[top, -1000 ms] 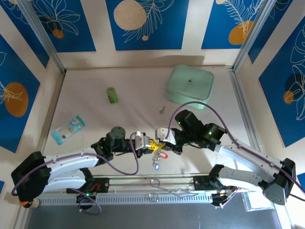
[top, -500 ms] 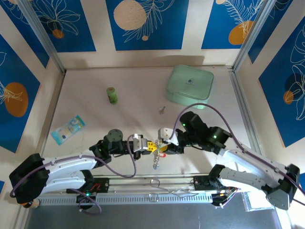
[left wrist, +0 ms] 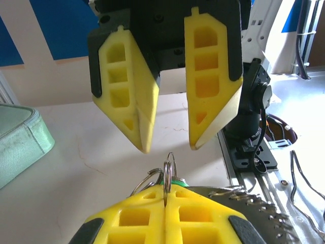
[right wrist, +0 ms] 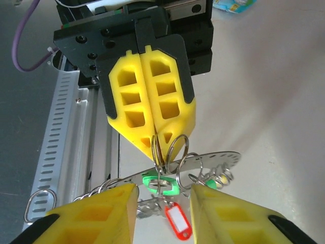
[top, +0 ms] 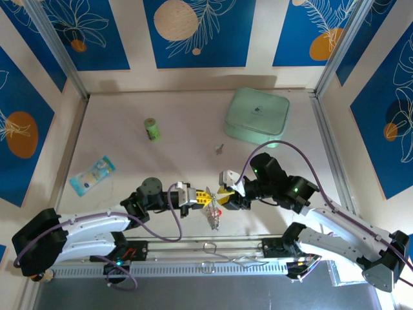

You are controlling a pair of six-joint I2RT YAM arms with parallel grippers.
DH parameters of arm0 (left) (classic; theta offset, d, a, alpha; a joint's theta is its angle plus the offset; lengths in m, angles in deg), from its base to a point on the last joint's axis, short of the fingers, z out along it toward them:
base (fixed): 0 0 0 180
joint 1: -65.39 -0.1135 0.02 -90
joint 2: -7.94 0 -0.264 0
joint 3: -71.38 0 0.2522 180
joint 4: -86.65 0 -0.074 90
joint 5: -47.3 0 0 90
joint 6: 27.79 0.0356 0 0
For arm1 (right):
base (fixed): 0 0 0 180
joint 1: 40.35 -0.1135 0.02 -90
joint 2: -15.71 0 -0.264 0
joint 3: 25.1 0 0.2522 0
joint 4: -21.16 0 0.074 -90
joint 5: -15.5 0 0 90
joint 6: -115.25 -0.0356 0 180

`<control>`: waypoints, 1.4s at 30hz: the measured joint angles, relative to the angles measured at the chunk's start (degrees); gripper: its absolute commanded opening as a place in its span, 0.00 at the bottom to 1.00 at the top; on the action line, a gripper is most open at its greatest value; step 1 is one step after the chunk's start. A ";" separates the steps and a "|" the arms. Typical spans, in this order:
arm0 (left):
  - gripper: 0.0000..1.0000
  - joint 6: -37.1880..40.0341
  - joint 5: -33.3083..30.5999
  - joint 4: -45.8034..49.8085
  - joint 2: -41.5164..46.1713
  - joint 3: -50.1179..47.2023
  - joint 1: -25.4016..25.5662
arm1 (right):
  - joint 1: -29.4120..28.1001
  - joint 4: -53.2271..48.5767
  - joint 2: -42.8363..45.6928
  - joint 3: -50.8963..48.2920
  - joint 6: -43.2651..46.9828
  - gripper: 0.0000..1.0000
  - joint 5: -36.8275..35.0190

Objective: Put the keys on the keyring

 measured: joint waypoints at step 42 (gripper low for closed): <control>0.00 -0.90 0.31 -4.26 -0.46 0.00 0.00 | -2.84 2.86 -0.68 -1.16 0.07 0.22 -1.75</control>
